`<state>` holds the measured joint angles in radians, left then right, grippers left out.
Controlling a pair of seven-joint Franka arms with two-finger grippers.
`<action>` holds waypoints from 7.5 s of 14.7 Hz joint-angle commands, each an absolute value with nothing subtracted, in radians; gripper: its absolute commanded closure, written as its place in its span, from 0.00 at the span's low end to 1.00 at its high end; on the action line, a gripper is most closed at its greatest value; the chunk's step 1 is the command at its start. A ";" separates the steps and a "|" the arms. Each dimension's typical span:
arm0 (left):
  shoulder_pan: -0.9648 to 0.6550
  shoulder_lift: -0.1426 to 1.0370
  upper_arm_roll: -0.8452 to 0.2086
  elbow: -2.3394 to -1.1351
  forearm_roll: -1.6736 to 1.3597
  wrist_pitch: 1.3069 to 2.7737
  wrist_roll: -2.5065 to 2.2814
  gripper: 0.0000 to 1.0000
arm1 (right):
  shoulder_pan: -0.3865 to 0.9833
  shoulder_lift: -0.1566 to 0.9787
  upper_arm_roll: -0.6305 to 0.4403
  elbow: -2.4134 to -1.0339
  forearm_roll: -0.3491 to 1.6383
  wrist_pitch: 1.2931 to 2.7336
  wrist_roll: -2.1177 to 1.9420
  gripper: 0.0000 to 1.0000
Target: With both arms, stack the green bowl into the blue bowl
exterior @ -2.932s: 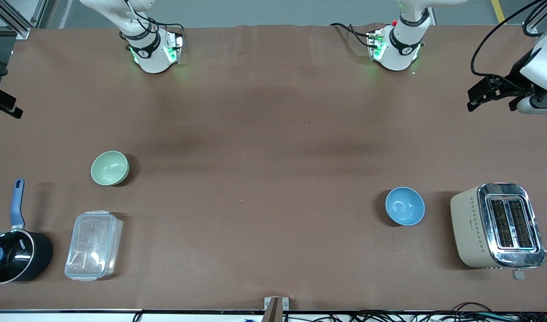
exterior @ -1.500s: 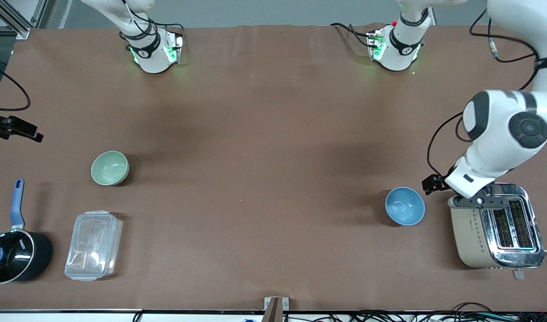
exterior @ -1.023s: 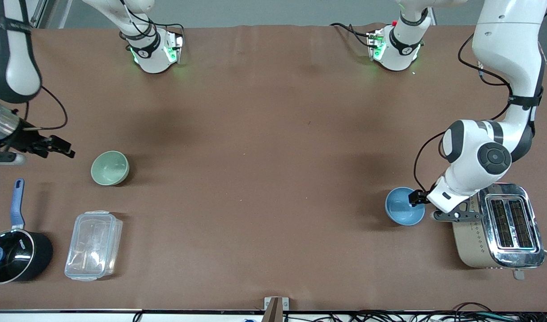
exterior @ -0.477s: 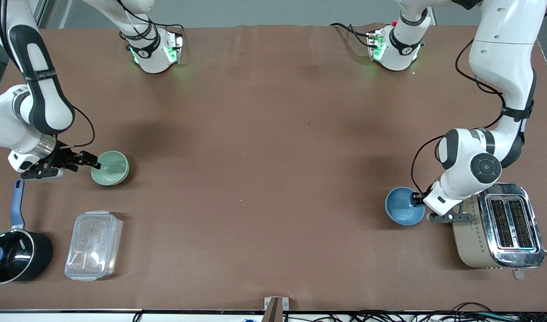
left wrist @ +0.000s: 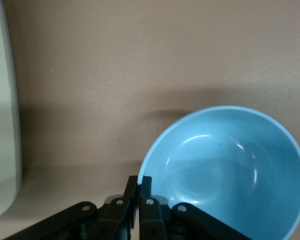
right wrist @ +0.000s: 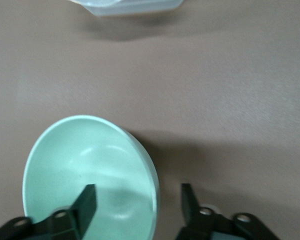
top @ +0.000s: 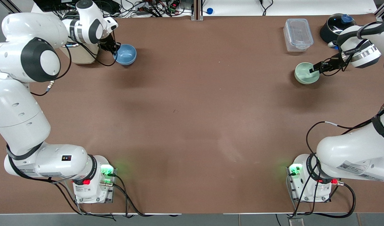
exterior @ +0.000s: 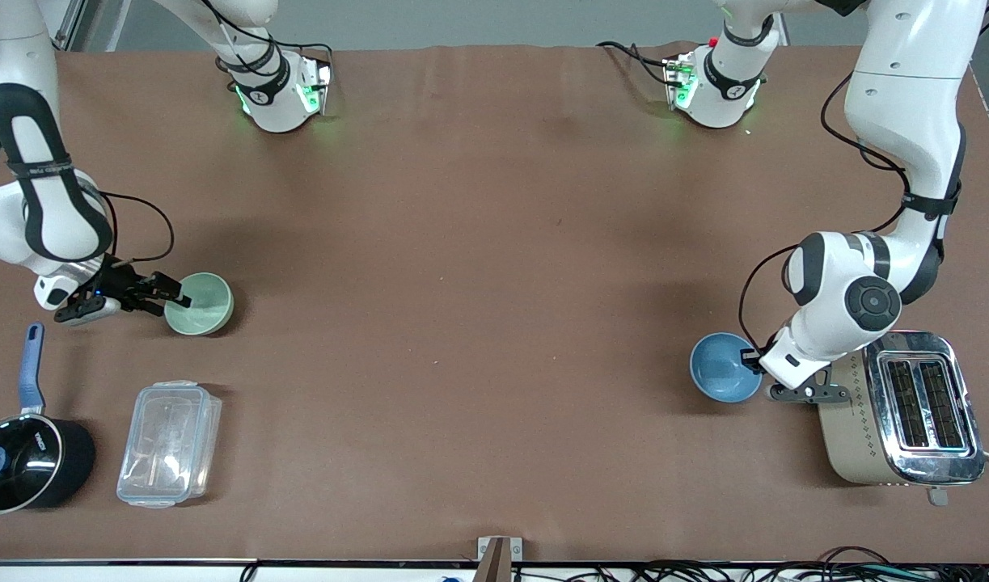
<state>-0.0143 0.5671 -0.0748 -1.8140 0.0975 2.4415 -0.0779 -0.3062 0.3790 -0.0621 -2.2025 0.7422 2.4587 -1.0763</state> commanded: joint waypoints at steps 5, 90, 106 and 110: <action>-0.017 0.518 -0.303 -1.767 0.109 2.277 -0.409 1.00 | -0.287 0.350 -0.046 -2.201 0.815 2.415 -1.063 0.99; -0.046 -0.031 -0.054 -1.580 0.009 1.600 -0.107 0.00 | 0.155 -0.026 -0.212 -1.487 -0.104 1.616 -0.003 0.00; -0.054 0.021 -0.054 -1.532 0.008 1.600 -0.121 0.00 | 0.095 -0.035 -0.213 -1.542 0.008 1.542 -0.031 0.00; -0.052 0.021 -0.054 -1.517 0.018 1.600 -0.121 0.00 | 0.092 -0.035 -0.213 -1.548 -0.072 1.540 -0.032 0.00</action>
